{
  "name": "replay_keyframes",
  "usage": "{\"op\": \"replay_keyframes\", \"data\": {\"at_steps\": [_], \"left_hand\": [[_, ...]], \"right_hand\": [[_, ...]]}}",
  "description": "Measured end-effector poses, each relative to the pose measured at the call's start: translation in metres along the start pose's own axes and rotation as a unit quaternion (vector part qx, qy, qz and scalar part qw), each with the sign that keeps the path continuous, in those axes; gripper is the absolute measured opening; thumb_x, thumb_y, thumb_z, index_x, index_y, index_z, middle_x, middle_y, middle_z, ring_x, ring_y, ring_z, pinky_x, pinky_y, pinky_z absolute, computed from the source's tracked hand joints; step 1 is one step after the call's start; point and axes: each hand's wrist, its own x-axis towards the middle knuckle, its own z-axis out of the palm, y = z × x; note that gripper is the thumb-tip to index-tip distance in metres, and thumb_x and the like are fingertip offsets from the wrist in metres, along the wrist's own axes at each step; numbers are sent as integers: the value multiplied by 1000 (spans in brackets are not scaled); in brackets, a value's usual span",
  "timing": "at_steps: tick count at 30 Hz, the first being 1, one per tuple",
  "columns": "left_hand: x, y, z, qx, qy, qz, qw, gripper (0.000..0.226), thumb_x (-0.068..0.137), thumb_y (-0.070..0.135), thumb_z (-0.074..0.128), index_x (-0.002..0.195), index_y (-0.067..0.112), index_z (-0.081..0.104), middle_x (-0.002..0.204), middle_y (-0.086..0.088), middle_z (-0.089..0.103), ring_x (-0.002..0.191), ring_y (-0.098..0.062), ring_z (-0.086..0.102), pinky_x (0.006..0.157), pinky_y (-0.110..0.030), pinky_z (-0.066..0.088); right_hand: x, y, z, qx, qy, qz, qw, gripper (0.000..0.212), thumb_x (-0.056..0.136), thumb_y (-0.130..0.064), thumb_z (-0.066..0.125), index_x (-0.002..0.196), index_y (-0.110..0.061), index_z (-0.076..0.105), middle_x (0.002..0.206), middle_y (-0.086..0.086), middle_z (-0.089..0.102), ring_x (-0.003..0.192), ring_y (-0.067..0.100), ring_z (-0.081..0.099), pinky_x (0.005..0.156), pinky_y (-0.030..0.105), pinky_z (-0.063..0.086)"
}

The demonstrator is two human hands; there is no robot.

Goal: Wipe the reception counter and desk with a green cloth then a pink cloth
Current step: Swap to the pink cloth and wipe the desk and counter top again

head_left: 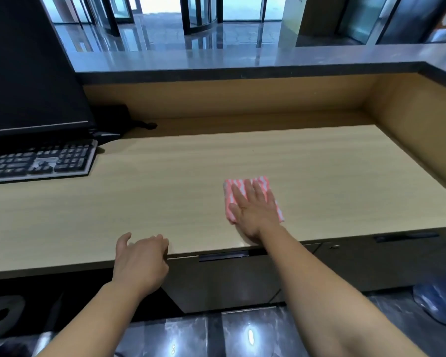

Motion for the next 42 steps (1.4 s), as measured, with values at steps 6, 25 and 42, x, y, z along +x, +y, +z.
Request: {"op": "replay_keyframes", "data": {"at_steps": [6, 25, 42], "left_hand": [[0, 6, -5, 4, -28, 0, 1000, 22, 77, 9, 40, 87, 26, 52, 79, 9, 47, 96, -11, 61, 114, -41, 9], [-27, -41, 8, -133, 45, -34, 990, 58, 83, 4, 45, 133, 33, 50, 136, 9, 53, 139, -5, 30, 115, -35, 3], [-23, 24, 3, -110, 15, 70, 991, 30, 100, 26, 33, 121, 25, 54, 134, 9, 53, 125, -8, 49, 114, -34, 4]], "right_hand": [[-22, 80, -8, 20, 9, 120, 992, 58, 103, -48, 12, 154, -33, -13, 162, 3, -20, 148, 22, -21, 119, 47, -11], [-20, -149, 24, 38, -35, 1, 999, 62, 103, -43, 14, 153, -27, -19, 158, 11, -28, 144, 31, -30, 113, 58, -18], [-44, -52, 22, -5, 8, -68, 998, 56, 104, -47, 14, 154, -36, -7, 163, 1, -16, 148, 19, -20, 117, 45, -14]]}}
